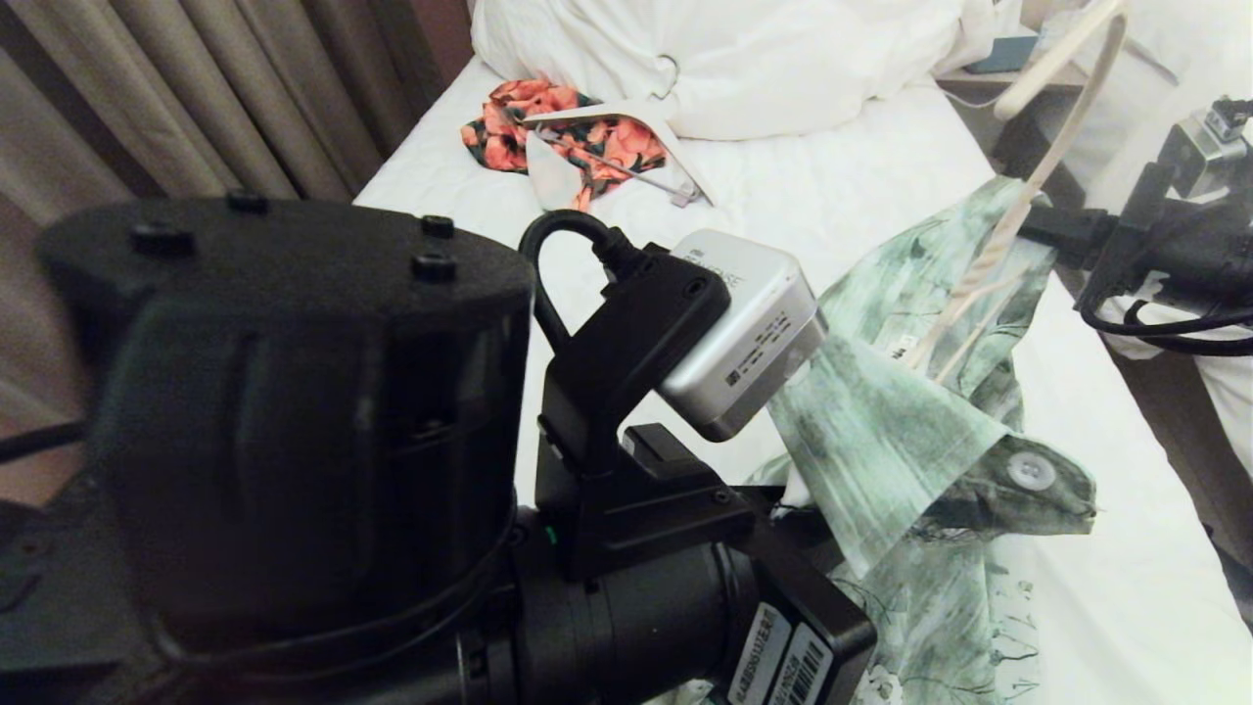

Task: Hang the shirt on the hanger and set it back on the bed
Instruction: Hook the other side of the shirt onto the hanger

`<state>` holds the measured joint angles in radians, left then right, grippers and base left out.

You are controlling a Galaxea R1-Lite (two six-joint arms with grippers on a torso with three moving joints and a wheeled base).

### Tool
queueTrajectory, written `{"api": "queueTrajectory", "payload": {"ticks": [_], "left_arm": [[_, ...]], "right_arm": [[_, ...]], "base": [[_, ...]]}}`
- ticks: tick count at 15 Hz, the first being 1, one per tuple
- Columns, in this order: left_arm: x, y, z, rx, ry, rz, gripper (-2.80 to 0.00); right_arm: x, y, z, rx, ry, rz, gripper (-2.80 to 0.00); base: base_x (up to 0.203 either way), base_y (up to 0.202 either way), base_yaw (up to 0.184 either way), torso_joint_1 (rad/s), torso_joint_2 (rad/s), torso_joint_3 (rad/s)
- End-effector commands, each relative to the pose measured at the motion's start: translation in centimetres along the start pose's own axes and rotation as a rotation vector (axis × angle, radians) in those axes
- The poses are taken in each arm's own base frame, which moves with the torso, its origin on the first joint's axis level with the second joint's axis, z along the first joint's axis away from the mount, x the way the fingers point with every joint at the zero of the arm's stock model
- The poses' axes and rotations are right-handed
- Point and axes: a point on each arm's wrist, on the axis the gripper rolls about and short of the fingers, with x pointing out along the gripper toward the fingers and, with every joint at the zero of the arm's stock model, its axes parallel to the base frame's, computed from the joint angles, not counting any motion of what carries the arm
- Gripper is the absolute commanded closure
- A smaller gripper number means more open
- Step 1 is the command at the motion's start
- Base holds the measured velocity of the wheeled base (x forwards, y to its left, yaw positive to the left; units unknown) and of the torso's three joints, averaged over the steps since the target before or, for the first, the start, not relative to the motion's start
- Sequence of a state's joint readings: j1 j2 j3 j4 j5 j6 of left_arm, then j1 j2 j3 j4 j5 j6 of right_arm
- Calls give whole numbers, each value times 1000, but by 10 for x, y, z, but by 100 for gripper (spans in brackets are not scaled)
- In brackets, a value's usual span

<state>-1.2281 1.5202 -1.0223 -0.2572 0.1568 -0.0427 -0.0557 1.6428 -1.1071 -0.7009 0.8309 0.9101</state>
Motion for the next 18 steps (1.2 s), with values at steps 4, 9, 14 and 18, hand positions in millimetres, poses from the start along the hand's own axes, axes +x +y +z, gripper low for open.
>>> {"api": "queueTrajectory", "payload": {"ticks": [4, 9, 14, 18], "left_arm": [[9, -4, -5, 2, 25, -2, 0], [14, -9, -9, 7, 41, -10, 0], [15, -2, -5, 1, 25, 45, 0], [16, -3, -6, -8, 23, 36, 0]], "right_arm": [[1, 21, 0, -44, 16, 48, 0], [10, 48, -16, -134, 84, 113, 0], [-3, 62, -12, -156, 76, 105, 0], [-2, 75, -16, -173, 113, 118, 0]], "base": [[0, 0, 0, 0, 0, 0], [0, 0, 0, 0, 0, 0], [0, 0, 0, 0, 0, 0], [0, 0, 0, 0, 0, 0]]}}
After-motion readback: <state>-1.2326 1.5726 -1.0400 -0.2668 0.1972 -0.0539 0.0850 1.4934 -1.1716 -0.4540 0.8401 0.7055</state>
